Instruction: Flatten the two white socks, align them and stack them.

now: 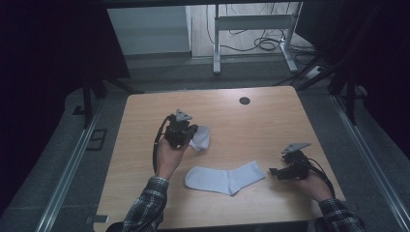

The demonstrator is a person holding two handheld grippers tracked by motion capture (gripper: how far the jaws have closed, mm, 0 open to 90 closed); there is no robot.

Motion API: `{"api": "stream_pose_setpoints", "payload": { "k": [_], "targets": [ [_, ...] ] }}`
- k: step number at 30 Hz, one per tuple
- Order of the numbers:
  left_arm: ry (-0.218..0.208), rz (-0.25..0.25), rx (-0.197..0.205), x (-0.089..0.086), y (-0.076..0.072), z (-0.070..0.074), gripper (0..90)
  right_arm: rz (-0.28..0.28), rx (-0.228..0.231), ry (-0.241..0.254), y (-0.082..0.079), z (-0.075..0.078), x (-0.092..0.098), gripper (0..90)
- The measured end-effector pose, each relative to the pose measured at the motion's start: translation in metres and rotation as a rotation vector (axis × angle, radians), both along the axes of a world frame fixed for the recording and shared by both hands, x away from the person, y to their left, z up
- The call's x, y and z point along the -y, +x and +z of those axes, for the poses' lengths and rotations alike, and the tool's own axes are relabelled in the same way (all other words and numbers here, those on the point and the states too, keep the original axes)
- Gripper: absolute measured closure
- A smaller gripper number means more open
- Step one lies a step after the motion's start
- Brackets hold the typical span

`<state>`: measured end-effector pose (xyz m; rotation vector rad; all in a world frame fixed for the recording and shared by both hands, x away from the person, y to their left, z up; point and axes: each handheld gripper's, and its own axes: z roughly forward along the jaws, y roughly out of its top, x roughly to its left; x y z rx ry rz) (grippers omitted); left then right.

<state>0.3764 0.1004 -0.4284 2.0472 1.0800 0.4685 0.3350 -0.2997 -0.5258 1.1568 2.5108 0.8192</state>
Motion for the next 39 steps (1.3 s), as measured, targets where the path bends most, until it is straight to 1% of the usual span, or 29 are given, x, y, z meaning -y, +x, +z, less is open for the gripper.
{"api": "stream_pose_setpoints", "payload": {
  "k": [1,2,3,4,5,7,8,10,11,13,14,15,16,17,18,19,20,21,22,23,24,25,26,27,28,30,32,35,39],
  "targets": [
    [0.001,-0.018,0.016,0.008,0.001,0.010,88.6,0.000,0.000,0.002,0.000,0.000,0.000,20.7],
    [-0.002,-0.025,0.021,0.011,0.001,0.014,88.6,0.000,0.000,0.002,0.000,0.000,0.000,20.7],
    [-0.002,-0.025,0.021,0.011,0.001,0.014,88.6,0.001,0.000,0.001,0.000,0.000,0.000,20.7],
    [-0.015,-0.034,0.031,0.016,0.001,0.020,88.6,0.001,0.000,0.001,0.000,0.000,0.000,20.7],
    [-0.022,-0.050,0.052,0.023,0.000,0.032,88.7,0.004,0.000,0.001,0.000,0.000,0.000,20.7],
    [-0.035,-0.067,0.079,0.029,-0.002,0.045,88.7,0.004,-0.002,0.002,0.000,0.000,0.000,20.7],
    [-0.035,-0.067,0.079,0.029,-0.002,0.045,88.7,0.004,-0.002,0.002,0.000,0.000,0.000,20.7],
    [-0.061,-0.087,0.114,0.034,-0.005,0.062,88.7,0.006,-0.002,0.001,-0.001,0.000,0.000,20.7],
    [-0.076,-0.094,0.128,0.035,-0.007,0.068,88.7,0.010,-0.004,0.003,-0.001,0.000,0.000,20.7],
    [-0.115,-0.109,0.167,0.035,-0.012,0.086,88.7,0.010,-0.002,0.002,-0.001,0.000,0.000,20.7],
    [-0.153,-0.117,0.202,0.034,-0.018,0.104,88.7,0.010,-0.002,0.002,-0.001,0.000,0.000,20.7],
    [-0.156,-0.122,0.220,0.032,-0.021,0.111,88.7,0.011,-0.002,0.002,-0.001,0.000,0.000,20.7],
    [-0.156,-0.122,0.220,0.032,-0.021,0.111,88.7,0.011,-0.002,0.002,-0.001,0.000,0.000,20.7],
    [-0.162,-0.120,0.232,0.028,-0.024,0.117,88.7,0.013,-0.002,0.001,-0.001,0.000,0.000,20.7],
    [-0.159,-0.103,0.233,0.023,-0.026,0.119,88.6,0.014,-0.002,0.001,-0.001,0.000,0.000,20.7],
    [-0.140,-0.088,0.219,0.018,-0.026,0.114,88.6,0.016,-0.002,-0.002,-0.001,0.000,0.000,20.7],
    [-0.140,-0.088,0.219,0.018,-0.026,0.114,88.6,0.016,-0.002,-0.002,-0.001,0.000,0.000,20.7],
    [-0.132,-0.054,0.177,0.009,-0.022,0.099,88.6,0.017,-0.002,-0.003,-0.001,0.000,0.000,20.7],
    [-0.125,-0.038,0.151,0.004,-0.019,0.088,88.6,0.017,-0.002,-0.003,-0.001,0.000,0.000,20.7],
    [-0.125,-0.038,0.151,0.004,-0.019,0.088,88.6,0.017,-0.002,-0.003,-0.001,0.000,0.000,20.7],
    [-0.118,-0.023,0.123,-0.002,-0.016,0.076,88.6,0.017,-0.002,-0.003,-0.001,0.000,0.000,20.7],
    [-0.110,0.003,0.074,-0.011,-0.010,0.053,88.5,0.017,-0.002,-0.003,-0.001,0.000,0.000,20.7],
    [-0.110,0.003,0.074,-0.011,-0.010,0.053,88.6,0.016,-0.001,-0.003,-0.001,0.000,0.000,20.6],
    [-0.099,0.023,0.043,-0.017,-0.007,0.038,88.6,0.016,-0.001,-0.003,-0.001,0.000,0.000,20.6],
    [-0.083,0.044,0.008,-0.025,-0.002,0.018,88.6,0.016,-0.001,-0.004,-0.001,0.000,0.000,20.6],
    [-0.074,0.069,-0.026,-0.033,0.001,-0.001,88.5,0.016,-0.002,-0.004,-0.001,0.000,0.000,20.6],
    [-0.066,0.089,-0.044,-0.039,0.003,-0.015,88.5,0.014,-0.004,-0.003,-0.001,0.000,0.000,20.6],
    [-0.039,0.112,-0.065,-0.045,0.004,-0.029,88.4,0.016,-0.001,-0.003,-0.001,0.000,0.000,20.6],
    [-0.015,0.128,-0.081,-0.052,0.006,-0.039,88.3,0.015,-0.002,-0.004,-0.001,0.000,0.000,20.6]
  ]
}}
